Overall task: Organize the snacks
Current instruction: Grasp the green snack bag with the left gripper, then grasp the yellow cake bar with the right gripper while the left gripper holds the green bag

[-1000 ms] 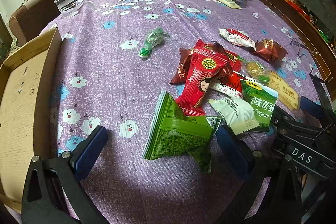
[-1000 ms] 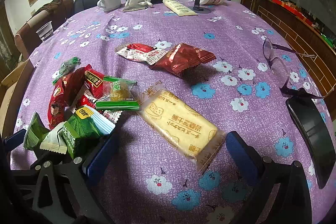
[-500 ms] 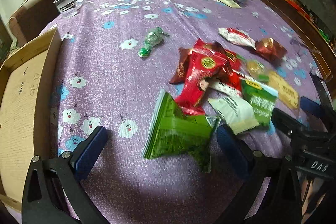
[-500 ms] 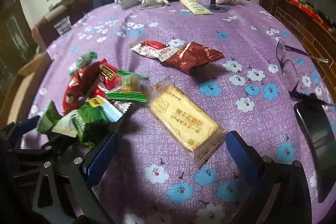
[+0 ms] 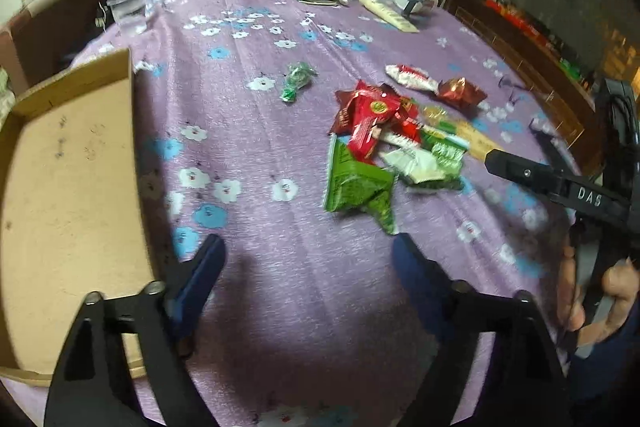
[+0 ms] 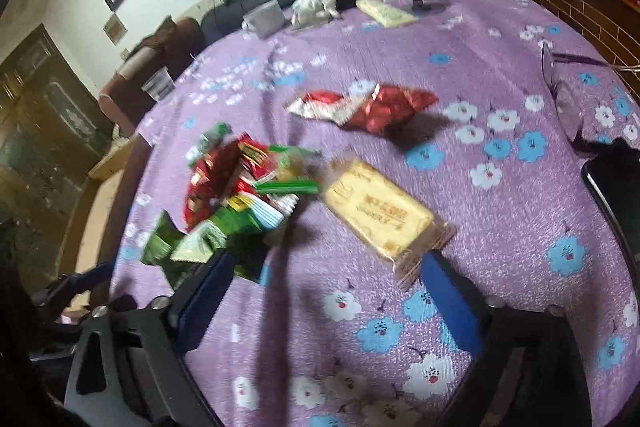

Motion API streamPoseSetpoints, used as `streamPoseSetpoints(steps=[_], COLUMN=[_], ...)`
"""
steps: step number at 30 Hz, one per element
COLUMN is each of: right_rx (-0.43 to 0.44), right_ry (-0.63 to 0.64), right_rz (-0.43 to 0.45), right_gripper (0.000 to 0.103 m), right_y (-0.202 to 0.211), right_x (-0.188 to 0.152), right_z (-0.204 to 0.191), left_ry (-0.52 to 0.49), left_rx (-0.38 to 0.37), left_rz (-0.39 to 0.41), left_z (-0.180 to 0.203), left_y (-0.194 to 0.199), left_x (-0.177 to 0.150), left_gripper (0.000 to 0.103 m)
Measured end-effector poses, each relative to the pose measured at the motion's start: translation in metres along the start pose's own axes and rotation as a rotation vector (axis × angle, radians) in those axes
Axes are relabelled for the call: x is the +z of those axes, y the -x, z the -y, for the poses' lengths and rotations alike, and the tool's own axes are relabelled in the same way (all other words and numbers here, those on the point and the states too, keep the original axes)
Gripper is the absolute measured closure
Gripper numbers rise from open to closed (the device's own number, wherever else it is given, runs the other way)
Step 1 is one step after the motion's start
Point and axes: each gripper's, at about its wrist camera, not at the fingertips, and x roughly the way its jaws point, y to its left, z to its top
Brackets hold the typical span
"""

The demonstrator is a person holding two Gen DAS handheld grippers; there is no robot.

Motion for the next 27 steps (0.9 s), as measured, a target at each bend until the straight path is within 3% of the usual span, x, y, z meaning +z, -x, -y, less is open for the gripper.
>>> streamPoseSetpoints(steps=[4, 11, 13, 14, 15, 19, 24, 27], right_rx=[0.006, -0.009, -0.004, 0.007, 0.019, 0.089, 0.154, 0.177], right_ry=[0.047, 0.070, 0.071, 0.068, 0.061, -0.056, -0.232, -0.308], right_rz=[0.040, 0.122, 0.147, 0.155, 0.159, 0.164, 0.200, 0.168], right_gripper=[0.013, 0.013, 0.012, 0.012, 0.012, 0.012, 0.022, 0.022], right_y=[0.013, 0.026, 0.031, 0.033, 0.034, 0.034, 0.041, 0.040], right_x=[0.001, -0.006, -0.006, -0.006, -0.005, -0.002, 0.003, 0.011], right_z=[-0.006, -0.008, -0.008, -0.007, -0.006, 0.010, 0.037, 0.051], left_ry=[0.009, -0.059, -0.062, -0.054, -0.058, -0.069, -0.063, -0.053], left_rx=[-0.027, 0.027, 0.022, 0.014, 0.028, 0.027, 0.020, 0.015], left_rz=[-0.003, -0.025, -0.032, -0.047, -0.025, -0.014, -0.007, -0.004], left_z=[0.007, 0.026, 0.028, 0.027, 0.028, 0.029, 0.026, 0.023], left_y=[-0.007, -0.034, -0.043, -0.048, -0.047, -0.043, -0.034, -0.033], left_x=[0.008, 0.027, 0.028, 0.028, 0.028, 0.023, 0.015, 0.013], left_gripper=[0.033, 0.033, 0.044, 0.058, 0.066, 0.068, 0.069, 0.069])
